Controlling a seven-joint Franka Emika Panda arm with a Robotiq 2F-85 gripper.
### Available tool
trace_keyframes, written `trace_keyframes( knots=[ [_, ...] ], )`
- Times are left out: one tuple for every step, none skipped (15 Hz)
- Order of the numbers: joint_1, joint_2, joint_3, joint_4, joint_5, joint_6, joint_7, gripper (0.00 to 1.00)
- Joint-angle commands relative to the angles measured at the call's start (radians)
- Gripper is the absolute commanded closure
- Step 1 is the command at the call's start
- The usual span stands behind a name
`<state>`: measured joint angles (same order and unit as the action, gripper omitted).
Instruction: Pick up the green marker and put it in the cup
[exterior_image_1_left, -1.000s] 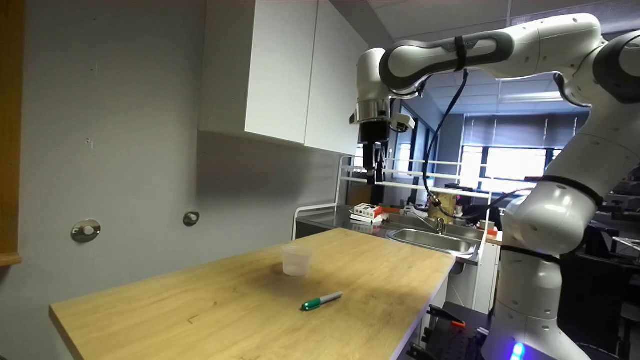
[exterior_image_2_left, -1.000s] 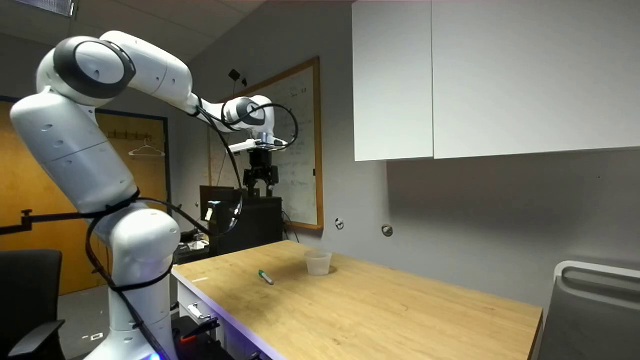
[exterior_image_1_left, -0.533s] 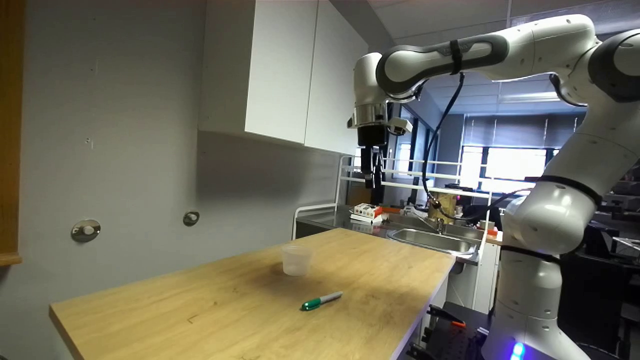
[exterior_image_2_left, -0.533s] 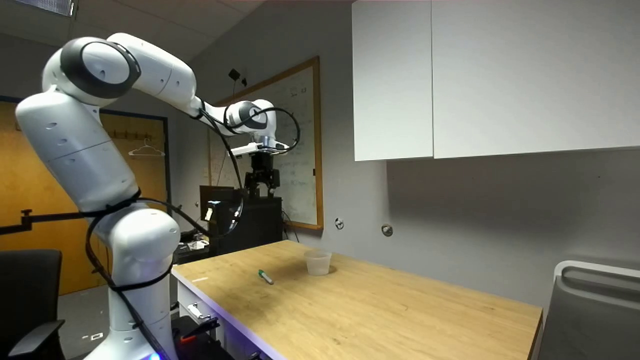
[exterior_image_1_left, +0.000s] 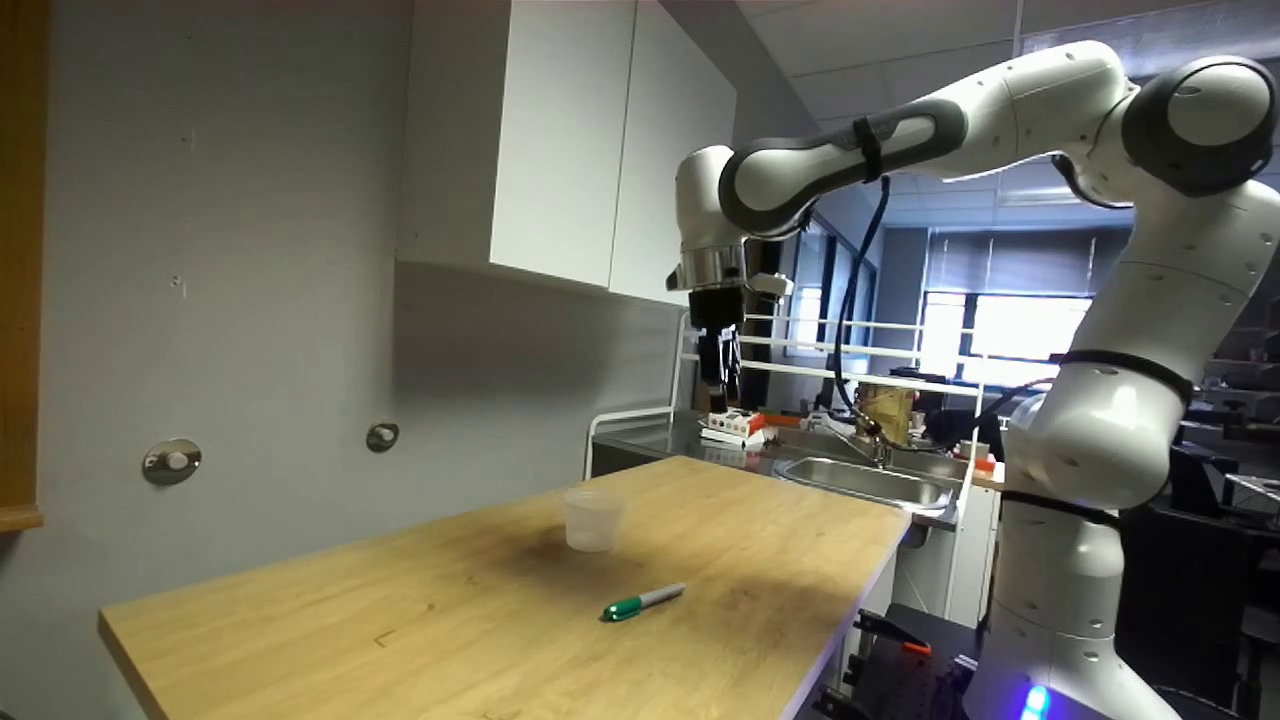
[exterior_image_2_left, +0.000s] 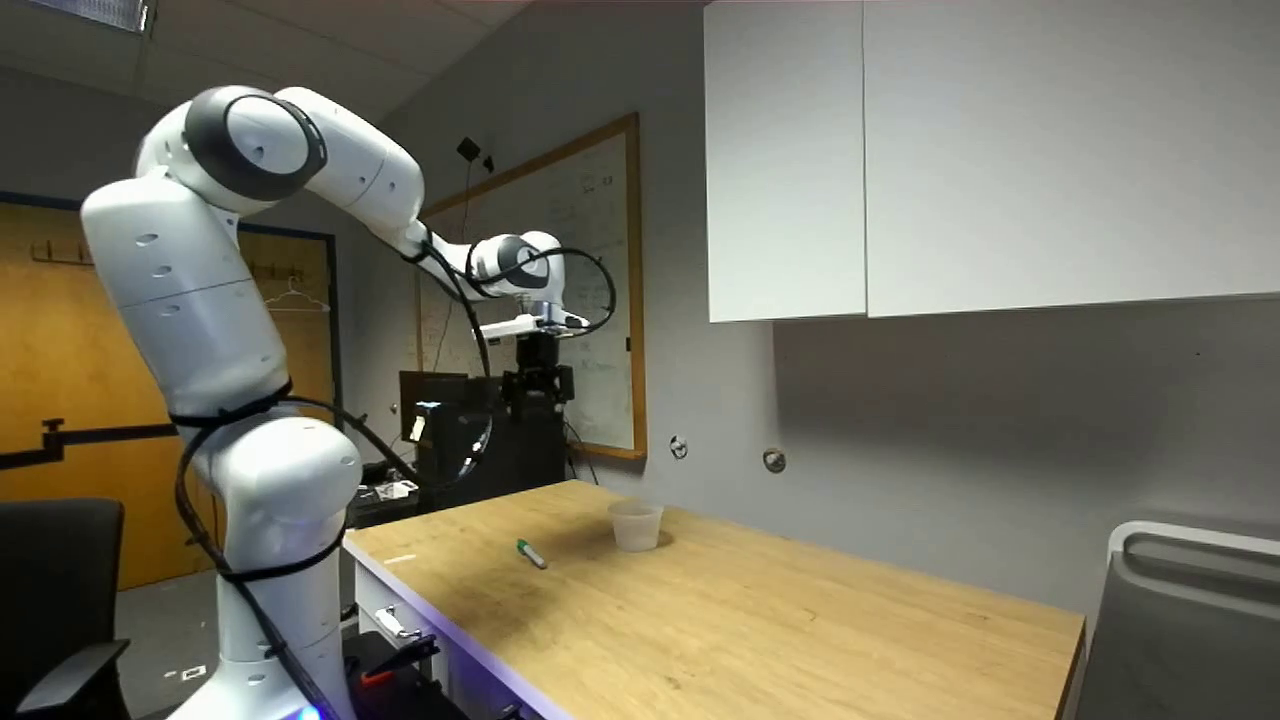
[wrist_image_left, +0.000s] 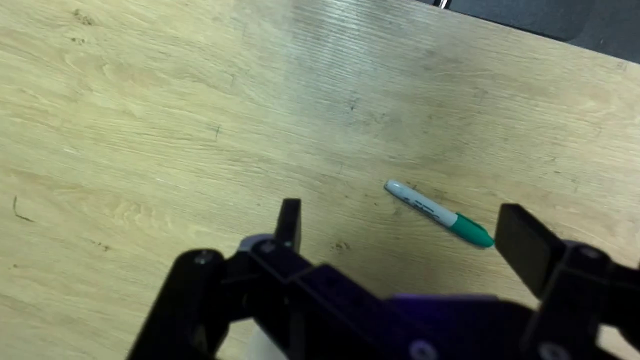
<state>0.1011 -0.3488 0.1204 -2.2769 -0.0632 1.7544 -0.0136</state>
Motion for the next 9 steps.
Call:
trace_keyframes(
  knots=[
    [0.017,0.075,-0.002,0.017,-0.037,0.035,-0.086,0.0],
    [0.021,0.092,-0.004,0.019,-0.039,0.044,-0.114,0.0],
    [0.025,0.112,-0.006,0.023,-0.039,0.054,-0.144,0.0],
    [0.028,0.128,-0.007,0.025,-0.036,0.064,-0.171,0.0],
    [0.032,0.146,-0.006,0.028,-0.033,0.076,-0.202,0.0],
    [0.035,0.162,-0.006,0.031,-0.03,0.088,-0.233,0.0],
    [0.04,0.178,-0.006,0.034,-0.023,0.102,-0.267,0.0],
    [0.045,0.196,-0.006,0.038,-0.017,0.117,-0.305,0.0],
    [0.05,0.215,-0.004,0.041,-0.013,0.136,-0.34,0.0]
  ],
)
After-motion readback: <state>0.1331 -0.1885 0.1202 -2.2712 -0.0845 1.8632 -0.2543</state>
